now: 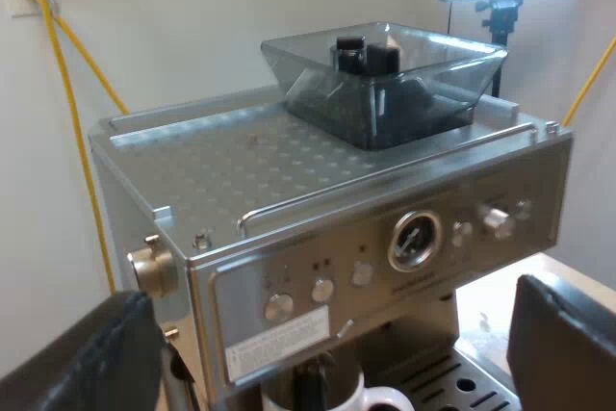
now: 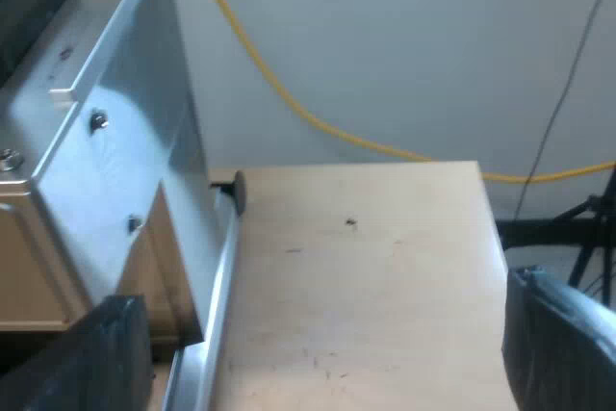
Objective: Place mug into machine
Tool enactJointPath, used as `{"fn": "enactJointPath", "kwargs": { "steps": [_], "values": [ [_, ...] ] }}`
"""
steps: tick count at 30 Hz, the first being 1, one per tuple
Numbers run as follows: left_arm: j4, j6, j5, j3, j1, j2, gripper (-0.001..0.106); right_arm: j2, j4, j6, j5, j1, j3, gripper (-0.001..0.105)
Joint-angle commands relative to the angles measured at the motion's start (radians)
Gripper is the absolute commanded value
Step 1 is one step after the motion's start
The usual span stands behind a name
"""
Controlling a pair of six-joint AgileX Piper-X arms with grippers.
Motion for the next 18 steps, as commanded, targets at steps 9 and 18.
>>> {"fn": "enactJointPath", "kwargs": {
  "steps": [9, 18],
  "values": [
    [0.188, 0.040, 0.009, 0.021, 0.000, -0.165, 0.081, -0.277, -0.001, 0.030, -0.004, -0.003, 0.184, 0.080],
    [0.303, 0.032, 0.007, 0.071, 0.000, -0.353, 0.081, -0.521, 0.080, 0.024, -0.004, -0.003, 0.247, 0.080]
  ]
}}
